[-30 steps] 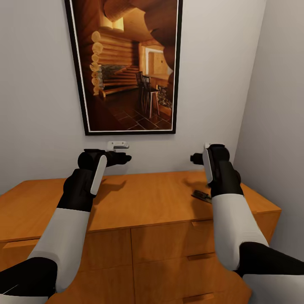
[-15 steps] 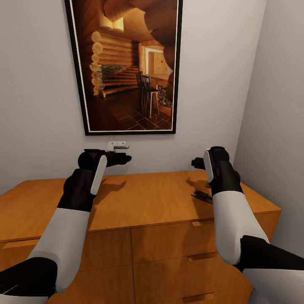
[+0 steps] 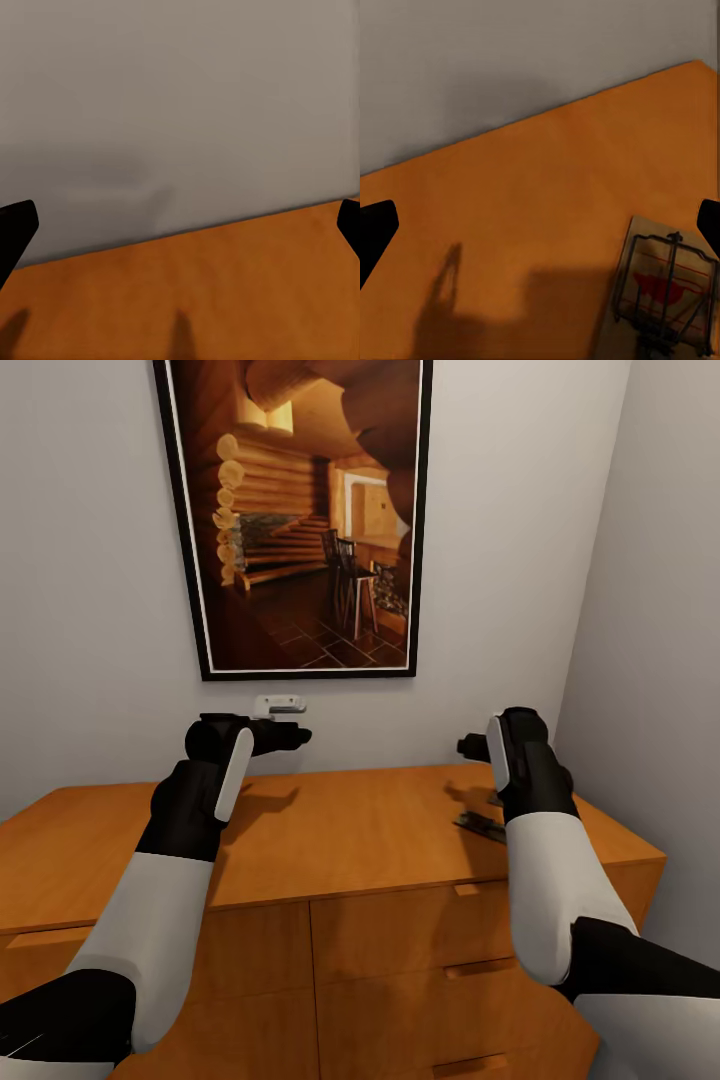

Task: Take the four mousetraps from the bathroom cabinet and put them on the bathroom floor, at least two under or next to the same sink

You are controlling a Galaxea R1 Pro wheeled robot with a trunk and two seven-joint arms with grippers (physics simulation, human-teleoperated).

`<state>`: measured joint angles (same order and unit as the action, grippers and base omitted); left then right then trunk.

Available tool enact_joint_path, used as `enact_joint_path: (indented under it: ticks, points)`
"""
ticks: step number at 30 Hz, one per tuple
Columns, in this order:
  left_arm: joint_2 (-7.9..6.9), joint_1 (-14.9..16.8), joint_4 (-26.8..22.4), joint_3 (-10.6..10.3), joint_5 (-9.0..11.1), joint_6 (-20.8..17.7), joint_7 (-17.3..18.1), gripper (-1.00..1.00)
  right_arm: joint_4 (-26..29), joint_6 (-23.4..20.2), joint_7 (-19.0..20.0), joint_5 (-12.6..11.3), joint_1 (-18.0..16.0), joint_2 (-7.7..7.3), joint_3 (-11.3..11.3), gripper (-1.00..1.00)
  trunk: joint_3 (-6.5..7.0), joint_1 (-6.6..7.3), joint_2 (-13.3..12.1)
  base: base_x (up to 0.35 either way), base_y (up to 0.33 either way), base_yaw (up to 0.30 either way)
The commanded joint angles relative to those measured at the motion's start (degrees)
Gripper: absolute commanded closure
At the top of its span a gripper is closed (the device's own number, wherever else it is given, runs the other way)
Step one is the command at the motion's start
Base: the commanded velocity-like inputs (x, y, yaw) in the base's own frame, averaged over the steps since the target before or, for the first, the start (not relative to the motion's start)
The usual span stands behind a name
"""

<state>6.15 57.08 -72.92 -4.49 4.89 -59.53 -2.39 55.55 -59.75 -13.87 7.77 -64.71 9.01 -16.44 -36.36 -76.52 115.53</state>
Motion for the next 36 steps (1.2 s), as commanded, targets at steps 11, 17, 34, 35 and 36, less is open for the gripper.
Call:
enact_joint_path:
  ticks: [11, 17, 34, 35, 36]
  points:
    - [0.07, 0.05, -0.08, 0.0, 0.47, -0.23, -0.25, -1.0, 0.16, -0.25, -0.33, 0.57, -0.06, -0.05, -1.74, -1.0, -0.07, 0.01, 0.03, -0.121, 0.0, 0.0]
    - [0.08, 0.05, 0.0, 0.01, 0.47, -0.23, -0.25, -1.0, 0.15, -0.25, -0.62, 0.57, -0.06, -0.05, -1.86, -1.0, -0.07, 0.01, 0.03, -0.126, 0.0, 0.0]
    - [0.09, 0.05, 0.13, -0.01, 0.47, -0.23, -0.25, -1.0, 0.06, -0.25, -0.81, 0.59, -0.06, 0.04, -1.97, -1.0, -0.07, 0.01, 0.03, -0.019, 0.0, 0.0]
    - [0.09, 0.05, 0.13, 0.0, 0.47, -0.23, -0.25, -1.0, -0.02, -0.25, -0.81, 0.58, -0.06, 0.04, -1.98, -1.0, -0.07, 0.01, 0.03, -0.002, 0.0, 0.0]
    - [0.09, 0.05, 0.13, 0.0, 0.47, -0.23, -0.25, -1.0, -0.1, -0.25, -0.81, 0.58, -0.06, 0.04, -1.98, -1.0, -0.07, 0.01, 0.03, -0.001, 0.0, 0.0]
